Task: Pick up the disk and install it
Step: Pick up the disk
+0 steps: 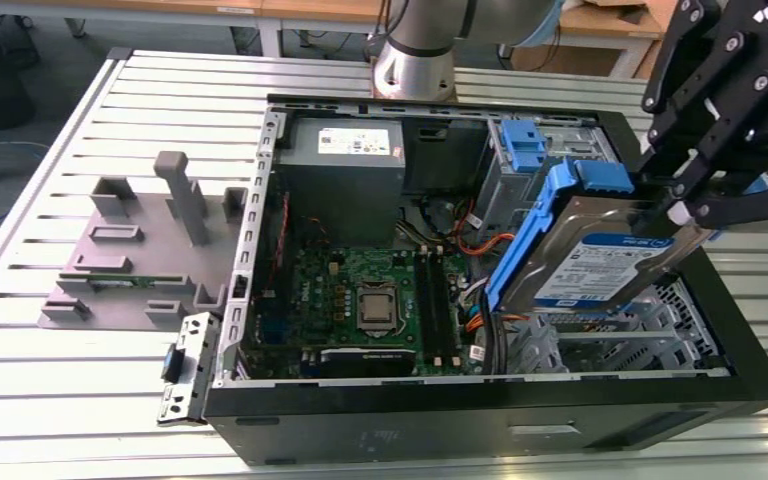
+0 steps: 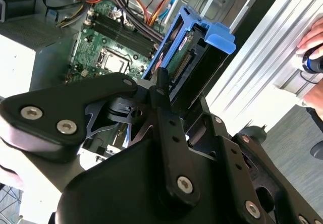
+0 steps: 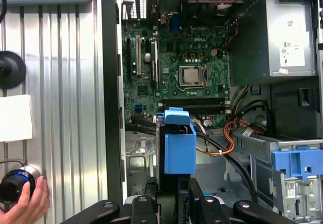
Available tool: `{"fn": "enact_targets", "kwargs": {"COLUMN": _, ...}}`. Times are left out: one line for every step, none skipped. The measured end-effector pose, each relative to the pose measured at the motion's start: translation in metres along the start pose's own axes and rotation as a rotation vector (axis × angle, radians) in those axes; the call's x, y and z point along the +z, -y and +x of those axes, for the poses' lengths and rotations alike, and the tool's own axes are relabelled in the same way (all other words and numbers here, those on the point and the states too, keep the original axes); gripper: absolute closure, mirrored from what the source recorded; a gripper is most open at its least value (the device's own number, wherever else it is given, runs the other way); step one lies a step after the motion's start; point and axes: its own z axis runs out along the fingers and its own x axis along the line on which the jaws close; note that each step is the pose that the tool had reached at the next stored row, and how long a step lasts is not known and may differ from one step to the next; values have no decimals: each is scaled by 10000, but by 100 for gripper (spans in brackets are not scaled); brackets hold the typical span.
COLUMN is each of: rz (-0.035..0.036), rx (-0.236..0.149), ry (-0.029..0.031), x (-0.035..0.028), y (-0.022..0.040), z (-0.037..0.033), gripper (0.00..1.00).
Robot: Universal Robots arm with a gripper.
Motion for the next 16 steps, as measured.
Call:
{"fn": "enact_targets", "kwargs": {"rz": 0, "rx": -1, "ry": -1, "x": 0, "y": 15, "z": -1, "gripper": 65}}
{"fn": "enact_targets", "kwargs": {"rz": 0, "rx": -1, "ry": -2, "x": -1, "y": 26, "z": -1, "gripper": 65}}
{"fn": "enact_targets", "kwargs": {"rz": 0, "rx": 0, "ry": 1, "x": -1, "y": 37, "z": 3, "gripper": 65}}
{"fn": "enact_targets", "kwargs": {"rz": 0, "rx": 0, "ry": -1, "x": -2, "y": 49, "z": 11, "gripper": 65}}
{"fn": "enact_targets", "kwargs": {"rz": 0, "rx": -1, "ry": -2, "x": -3, "y": 62, "z": 23, "gripper": 65}}
{"fn": "enact_targets", "kwargs": {"rz": 0, "rx": -1, "ry": -2, "x": -5, "y": 74, "z": 34, "gripper": 65}}
{"fn": "enact_targets", "kwargs": {"rz": 0, "rx": -1, "ry": -2, "x": -5, "y": 83, "z": 40, "gripper": 65}}
{"fn": "enact_targets", "kwargs": {"rz": 0, "rx": -1, "ry": -2, "x": -4, "y": 92, "z": 42, "gripper": 65}}
{"fn": "enact_targets", "kwargs": {"rz": 0, "rx": 0, "ry": 0, "x": -3, "y": 102, "z": 43, "gripper": 65}}
{"fn": "enact_targets", "kwargs": {"rz": 0, "rx": 0, "ry": 1, "x": -2, "y": 115, "z": 43, "gripper": 65}}
{"fn": "enact_targets", "kwargs": {"rz": 1, "rx": -1, "ry": 0, "x": 0, "y": 137, "z": 43, "gripper": 65}}
{"fn": "enact_targets", "kwargs": {"rz": 0, "rx": 0, "ry": 0, "x": 3, "y": 162, "z": 42, "gripper": 65}}
{"fn": "enact_targets", "kwargs": {"rz": 0, "rx": 0, "ry": -1, "x": 5, "y": 185, "z": 41, "gripper": 65}}
{"fn": "enact_targets", "kwargs": {"rz": 0, "rx": 0, "ry": -1, "x": 6, "y": 210, "z": 40, "gripper": 65}}
{"fn": "enact_targets", "kwargs": {"rz": 0, "rx": -1, "ry": -1, "x": 8, "y": 236, "z": 39, "gripper": 65}}
{"fn": "enact_targets", "kwargs": {"rz": 0, "rx": -1, "ry": -3, "x": 9, "y": 263, "z": 38, "gripper": 65}}
